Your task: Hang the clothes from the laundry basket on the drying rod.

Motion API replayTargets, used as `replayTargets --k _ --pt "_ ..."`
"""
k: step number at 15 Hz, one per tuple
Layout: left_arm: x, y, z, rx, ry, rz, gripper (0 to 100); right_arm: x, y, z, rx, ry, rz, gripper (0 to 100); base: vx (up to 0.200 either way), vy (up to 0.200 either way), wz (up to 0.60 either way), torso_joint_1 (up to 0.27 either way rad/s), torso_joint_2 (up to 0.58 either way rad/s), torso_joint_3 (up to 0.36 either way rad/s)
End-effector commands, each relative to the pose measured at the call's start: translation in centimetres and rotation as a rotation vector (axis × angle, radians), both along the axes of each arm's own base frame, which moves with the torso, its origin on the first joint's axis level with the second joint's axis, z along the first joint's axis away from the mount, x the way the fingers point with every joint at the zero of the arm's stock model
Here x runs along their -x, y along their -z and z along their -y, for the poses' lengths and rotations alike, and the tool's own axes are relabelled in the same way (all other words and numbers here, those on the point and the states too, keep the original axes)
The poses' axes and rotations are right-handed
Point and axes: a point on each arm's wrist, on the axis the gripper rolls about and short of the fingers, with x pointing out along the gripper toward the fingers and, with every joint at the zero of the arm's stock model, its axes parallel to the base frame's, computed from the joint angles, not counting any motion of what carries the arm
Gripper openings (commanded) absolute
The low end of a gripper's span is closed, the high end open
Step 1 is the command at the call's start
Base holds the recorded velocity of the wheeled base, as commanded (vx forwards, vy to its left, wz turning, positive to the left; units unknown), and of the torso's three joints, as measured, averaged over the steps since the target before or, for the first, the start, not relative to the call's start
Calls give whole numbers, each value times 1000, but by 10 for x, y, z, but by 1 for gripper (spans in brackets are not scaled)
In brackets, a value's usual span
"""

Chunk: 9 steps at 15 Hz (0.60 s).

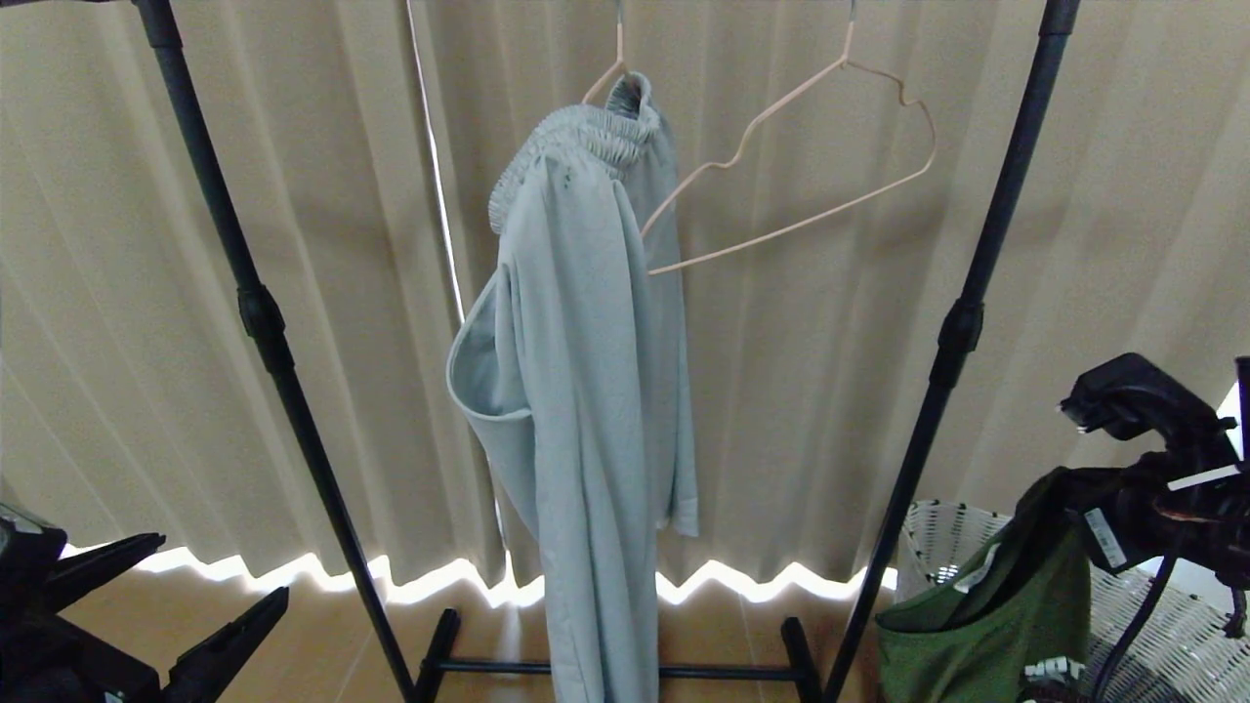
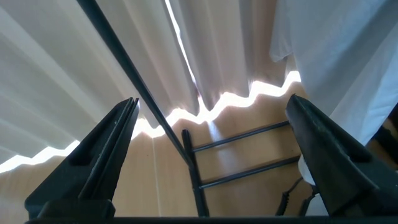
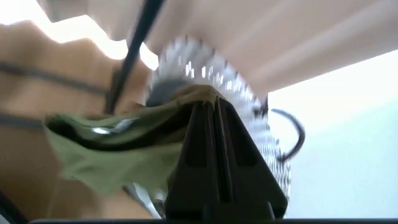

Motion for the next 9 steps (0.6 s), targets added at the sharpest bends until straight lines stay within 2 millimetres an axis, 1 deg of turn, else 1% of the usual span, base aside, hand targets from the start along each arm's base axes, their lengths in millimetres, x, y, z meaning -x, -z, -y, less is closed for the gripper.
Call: replayTargets --k 1,2,4,9 --pt "6 -3 -1 -8 4 37 100 15 -20 2 -23 -10 112 0 0 0 0 0 0 0" --pt "6 -3 -1 -11 5 39 100 14 -21 2 -27 -11 132 0 0 0 0 0 0 0" --pt "6 -3 -1 -11 5 39 100 13 -23 2 -29 -11 155 0 -200 0 0 5 2 5" --pt "6 -4 -1 -10 5 46 100 12 -22 1 -31 -18 147 0 -200 0 0 5 3 2"
